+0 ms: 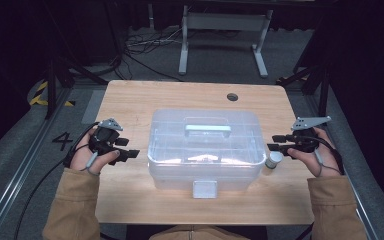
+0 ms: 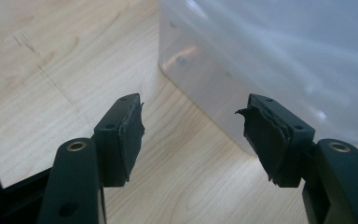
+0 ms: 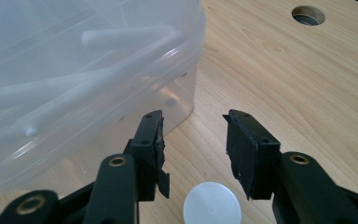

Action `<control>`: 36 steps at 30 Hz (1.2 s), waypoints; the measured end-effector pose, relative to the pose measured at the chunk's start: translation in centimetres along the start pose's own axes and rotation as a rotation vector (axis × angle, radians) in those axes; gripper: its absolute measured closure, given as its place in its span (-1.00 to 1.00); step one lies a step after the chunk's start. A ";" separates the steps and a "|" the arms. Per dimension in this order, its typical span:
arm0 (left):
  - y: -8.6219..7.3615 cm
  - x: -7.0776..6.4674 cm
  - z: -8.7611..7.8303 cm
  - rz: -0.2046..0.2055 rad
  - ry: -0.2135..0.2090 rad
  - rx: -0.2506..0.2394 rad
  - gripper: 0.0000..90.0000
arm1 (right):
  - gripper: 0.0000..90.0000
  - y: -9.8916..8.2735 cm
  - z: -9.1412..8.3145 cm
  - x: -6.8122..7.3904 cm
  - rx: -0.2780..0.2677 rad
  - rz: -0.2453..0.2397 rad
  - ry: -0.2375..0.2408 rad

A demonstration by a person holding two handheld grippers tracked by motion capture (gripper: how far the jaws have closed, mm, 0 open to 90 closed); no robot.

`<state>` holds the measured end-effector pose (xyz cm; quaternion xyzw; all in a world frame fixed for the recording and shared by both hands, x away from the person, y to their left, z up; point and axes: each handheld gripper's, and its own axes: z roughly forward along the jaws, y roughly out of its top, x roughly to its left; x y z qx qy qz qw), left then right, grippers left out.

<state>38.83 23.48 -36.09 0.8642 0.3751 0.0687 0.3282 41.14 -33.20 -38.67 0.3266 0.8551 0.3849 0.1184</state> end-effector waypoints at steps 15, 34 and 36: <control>3.8 -2.1 -1.2 0.118 -0.006 0.009 -0.15 | 0.18 -0.6 -0.5 -0.2 0.008 0.017 -0.031; 8.4 -5.4 -1.9 0.208 -0.145 -0.067 -0.20 | 0.18 -0.8 -0.7 -0.1 0.003 0.020 -0.032; 8.9 -5.7 -1.5 0.213 -0.171 -0.073 -0.22 | 0.18 -0.9 -0.8 -0.1 0.005 0.022 -0.031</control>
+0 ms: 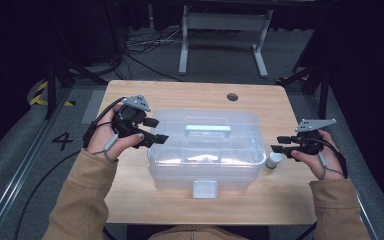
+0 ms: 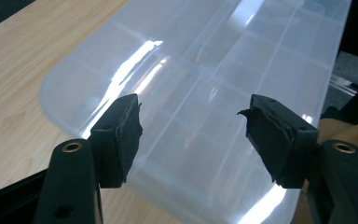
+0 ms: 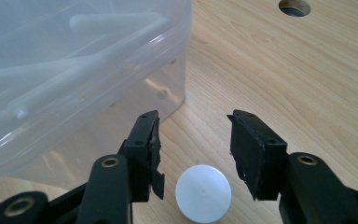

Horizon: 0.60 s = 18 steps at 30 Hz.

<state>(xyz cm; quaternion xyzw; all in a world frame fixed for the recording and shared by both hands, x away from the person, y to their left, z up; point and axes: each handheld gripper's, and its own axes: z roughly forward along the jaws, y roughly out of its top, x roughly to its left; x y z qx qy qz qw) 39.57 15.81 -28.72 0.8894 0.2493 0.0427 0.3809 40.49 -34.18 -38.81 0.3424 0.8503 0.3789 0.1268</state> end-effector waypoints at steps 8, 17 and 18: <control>1.1 -0.2 1.8 -0.028 -0.028 -0.020 -0.36 | 0.18 0.1 0.1 0.1 -0.002 -0.002 0.007; 1.9 -1.1 3.9 0.053 -0.059 -0.032 -0.25 | 0.18 0.1 0.4 0.2 -0.002 -0.002 0.015; 2.0 -1.2 4.2 0.067 -0.063 -0.035 -0.19 | 0.17 0.1 0.4 0.2 -0.001 -0.001 0.016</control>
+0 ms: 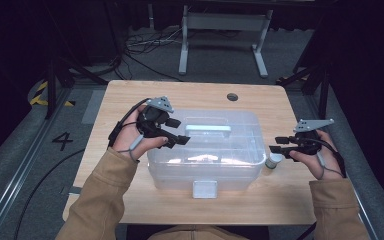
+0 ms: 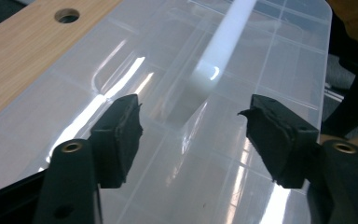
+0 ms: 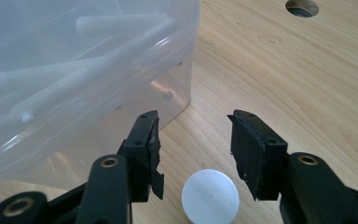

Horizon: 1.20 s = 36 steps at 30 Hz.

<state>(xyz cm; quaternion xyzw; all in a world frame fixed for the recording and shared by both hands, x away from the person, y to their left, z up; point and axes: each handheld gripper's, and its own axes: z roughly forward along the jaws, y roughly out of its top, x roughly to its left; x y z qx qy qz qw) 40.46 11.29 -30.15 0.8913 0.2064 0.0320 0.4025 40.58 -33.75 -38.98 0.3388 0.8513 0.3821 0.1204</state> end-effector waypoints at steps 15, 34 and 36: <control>0.5 -0.1 2.4 -0.023 0.032 0.003 0.09 | 0.17 0.1 -0.2 0.3 -0.013 -0.014 0.008; 1.3 -0.5 2.2 0.019 0.114 0.042 0.68 | 0.45 -0.3 -1.0 0.8 -0.010 -0.010 0.000; 1.5 -0.5 2.2 0.018 0.116 0.059 0.69 | 0.70 -0.4 -1.6 1.2 -0.003 0.053 0.003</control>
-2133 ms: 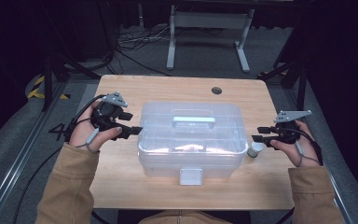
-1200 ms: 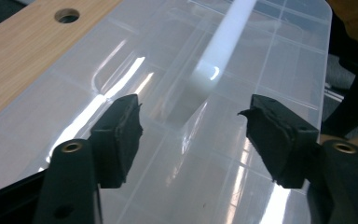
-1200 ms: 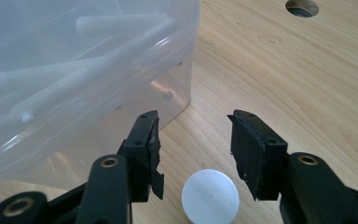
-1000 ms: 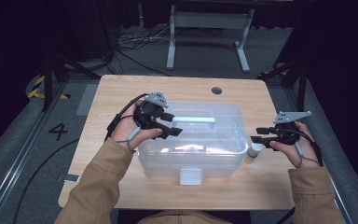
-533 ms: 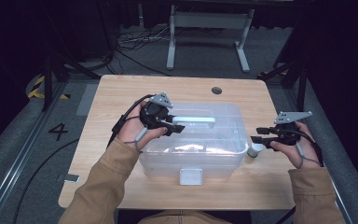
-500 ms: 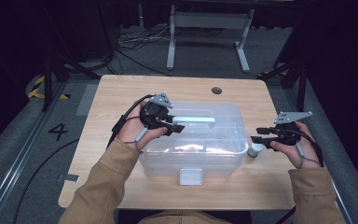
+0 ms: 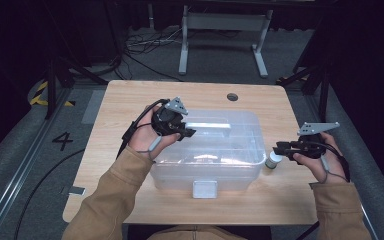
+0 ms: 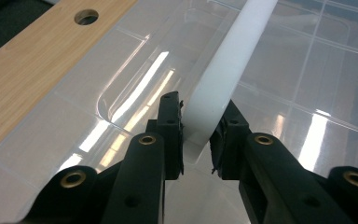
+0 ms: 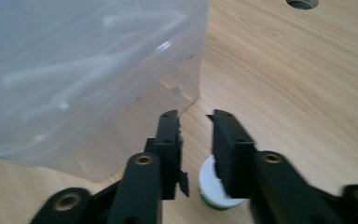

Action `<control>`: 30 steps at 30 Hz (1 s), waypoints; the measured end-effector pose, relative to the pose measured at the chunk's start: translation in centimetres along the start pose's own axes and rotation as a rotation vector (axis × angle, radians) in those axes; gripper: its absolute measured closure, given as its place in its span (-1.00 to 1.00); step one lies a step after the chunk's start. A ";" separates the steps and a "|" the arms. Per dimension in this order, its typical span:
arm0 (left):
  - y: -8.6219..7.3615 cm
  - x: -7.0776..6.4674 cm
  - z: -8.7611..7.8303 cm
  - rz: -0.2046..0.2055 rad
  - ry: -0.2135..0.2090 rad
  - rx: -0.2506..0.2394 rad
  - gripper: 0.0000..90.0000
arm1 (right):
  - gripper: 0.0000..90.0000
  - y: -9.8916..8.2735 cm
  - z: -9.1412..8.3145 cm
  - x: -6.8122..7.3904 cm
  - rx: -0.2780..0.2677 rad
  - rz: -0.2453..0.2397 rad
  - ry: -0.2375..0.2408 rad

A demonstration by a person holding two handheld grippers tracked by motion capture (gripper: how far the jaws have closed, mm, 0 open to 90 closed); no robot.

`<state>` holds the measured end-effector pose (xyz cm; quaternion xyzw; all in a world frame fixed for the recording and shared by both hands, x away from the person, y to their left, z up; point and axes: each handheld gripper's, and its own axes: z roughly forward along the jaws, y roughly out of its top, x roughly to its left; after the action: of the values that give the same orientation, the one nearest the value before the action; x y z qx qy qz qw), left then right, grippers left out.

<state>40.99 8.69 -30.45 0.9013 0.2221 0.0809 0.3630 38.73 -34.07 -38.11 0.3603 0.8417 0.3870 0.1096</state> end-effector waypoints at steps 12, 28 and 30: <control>1.0 0.8 -0.4 -0.025 -0.014 0.020 0.69 | 1.00 -0.3 -1.9 1.1 -0.052 0.016 0.051; 2.7 2.3 -0.9 -0.061 -0.040 0.041 0.69 | 1.00 -0.1 -2.3 3.7 -0.053 -0.102 0.199; 2.8 2.4 -0.9 -0.068 -0.044 0.045 0.69 | 1.00 0.0 -2.2 4.1 -0.044 -0.114 0.213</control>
<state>43.83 8.58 -27.85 0.9029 0.2463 0.0438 0.3497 34.79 -32.54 -36.27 0.2664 0.8590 0.4345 0.0494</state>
